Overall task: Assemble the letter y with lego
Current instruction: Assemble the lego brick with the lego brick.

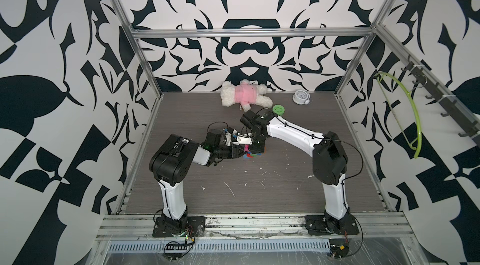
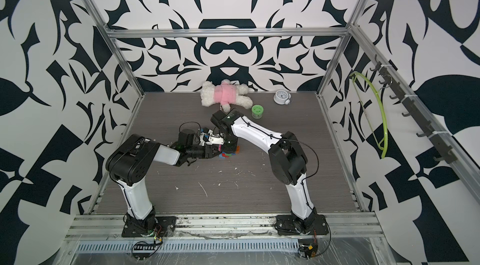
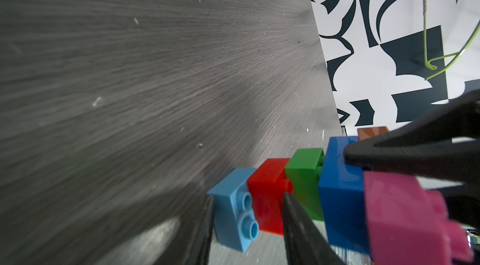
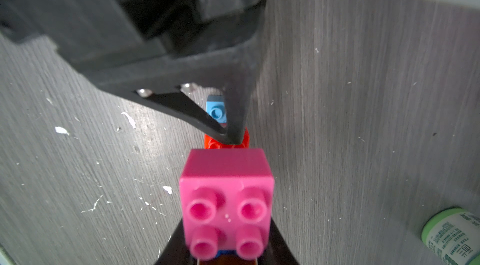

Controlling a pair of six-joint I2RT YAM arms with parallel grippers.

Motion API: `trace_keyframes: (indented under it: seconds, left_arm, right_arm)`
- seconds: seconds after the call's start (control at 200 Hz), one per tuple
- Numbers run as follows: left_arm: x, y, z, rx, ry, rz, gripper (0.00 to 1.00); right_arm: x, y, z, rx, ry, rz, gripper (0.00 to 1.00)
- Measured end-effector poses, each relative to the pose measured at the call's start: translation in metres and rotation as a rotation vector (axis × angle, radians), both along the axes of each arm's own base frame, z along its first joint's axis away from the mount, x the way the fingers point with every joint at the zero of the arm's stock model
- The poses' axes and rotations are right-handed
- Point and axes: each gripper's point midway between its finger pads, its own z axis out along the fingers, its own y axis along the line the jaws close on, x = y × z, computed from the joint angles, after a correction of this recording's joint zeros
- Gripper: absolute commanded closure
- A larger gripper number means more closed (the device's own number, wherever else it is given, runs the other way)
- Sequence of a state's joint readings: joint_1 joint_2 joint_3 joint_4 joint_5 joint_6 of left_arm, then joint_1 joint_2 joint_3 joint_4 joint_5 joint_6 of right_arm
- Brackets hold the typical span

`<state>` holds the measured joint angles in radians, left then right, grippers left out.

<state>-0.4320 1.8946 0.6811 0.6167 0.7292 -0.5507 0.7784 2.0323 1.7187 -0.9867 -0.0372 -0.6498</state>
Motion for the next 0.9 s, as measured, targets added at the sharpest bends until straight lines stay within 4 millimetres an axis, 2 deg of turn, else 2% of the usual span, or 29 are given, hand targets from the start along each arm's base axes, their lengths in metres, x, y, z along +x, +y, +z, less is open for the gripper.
trace_keyframes:
  seconds: [0.46,0.9]
  left_arm:
    - [0.0000,0.0000,-0.0001,0.000,0.001,0.000,0.54]
    - [-0.0009,-0.0003,-0.0001,-0.001,0.005,-0.004,0.54]
  right_arm:
    - [-0.0002,0.0001,-0.0020,0.003,0.002,-0.001,0.86]
    - [0.0003,0.0007,-0.0045,0.029,0.023,-0.014,0.92]
